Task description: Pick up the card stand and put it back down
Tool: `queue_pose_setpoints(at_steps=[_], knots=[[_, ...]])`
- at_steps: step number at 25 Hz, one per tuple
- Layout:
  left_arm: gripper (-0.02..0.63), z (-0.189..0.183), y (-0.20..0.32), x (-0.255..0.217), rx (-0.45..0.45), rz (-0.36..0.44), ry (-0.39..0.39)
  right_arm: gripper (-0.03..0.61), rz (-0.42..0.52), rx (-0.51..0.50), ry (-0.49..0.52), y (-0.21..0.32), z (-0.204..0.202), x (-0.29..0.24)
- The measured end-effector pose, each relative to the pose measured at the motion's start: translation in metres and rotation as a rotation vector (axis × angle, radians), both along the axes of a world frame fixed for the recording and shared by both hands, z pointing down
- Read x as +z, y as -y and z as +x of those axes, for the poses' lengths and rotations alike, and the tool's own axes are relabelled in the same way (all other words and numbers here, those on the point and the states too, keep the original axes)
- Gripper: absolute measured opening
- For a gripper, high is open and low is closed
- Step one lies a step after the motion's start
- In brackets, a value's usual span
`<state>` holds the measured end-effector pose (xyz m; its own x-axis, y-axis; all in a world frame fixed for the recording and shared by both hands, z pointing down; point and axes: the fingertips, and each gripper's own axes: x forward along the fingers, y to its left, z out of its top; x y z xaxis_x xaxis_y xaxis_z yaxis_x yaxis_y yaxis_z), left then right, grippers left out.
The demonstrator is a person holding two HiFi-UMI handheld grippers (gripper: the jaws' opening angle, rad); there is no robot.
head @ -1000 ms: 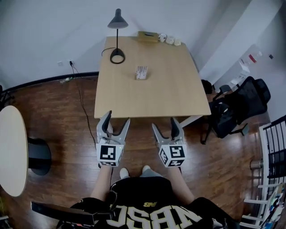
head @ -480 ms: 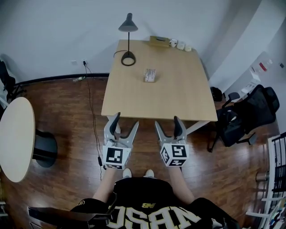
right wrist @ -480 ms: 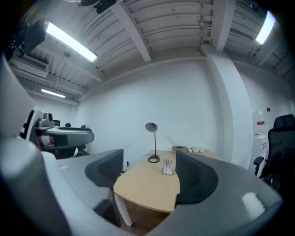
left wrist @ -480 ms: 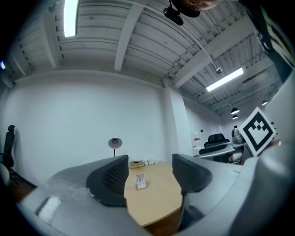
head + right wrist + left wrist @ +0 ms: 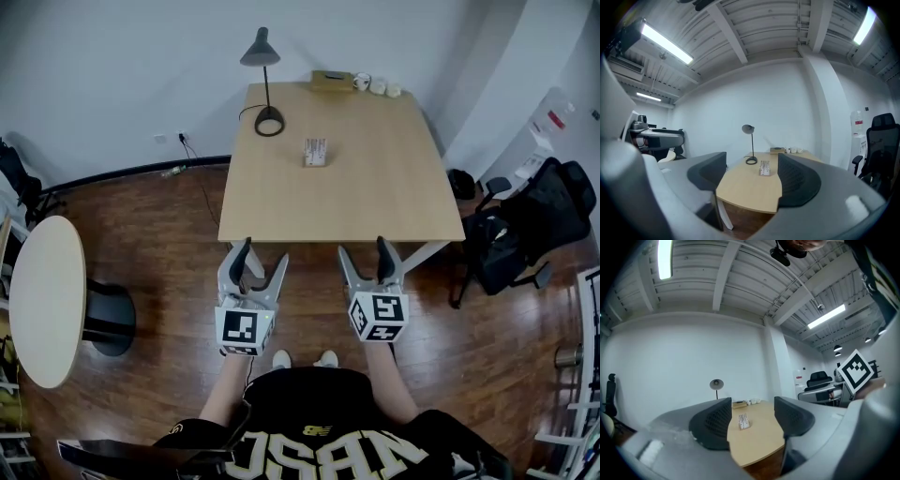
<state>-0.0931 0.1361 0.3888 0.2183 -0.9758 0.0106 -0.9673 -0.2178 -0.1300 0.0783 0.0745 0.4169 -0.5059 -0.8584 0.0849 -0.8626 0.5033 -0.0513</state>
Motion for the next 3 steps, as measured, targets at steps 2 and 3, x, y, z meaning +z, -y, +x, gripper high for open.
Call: queue_pose_setpoints(at_steps=[2,3], knots=[[0.285,0.0045,-0.0021,0.0031,0.008,-0.008,0.004,0.341,-0.006,0.013,-0.003,0.0009,0.0083,0.0028],[0.285,0.0067,-0.0030,0.0045,0.013,-0.012,0.007,0.341,-0.009,0.019,-0.005,0.0015,0.0122,0.0038]])
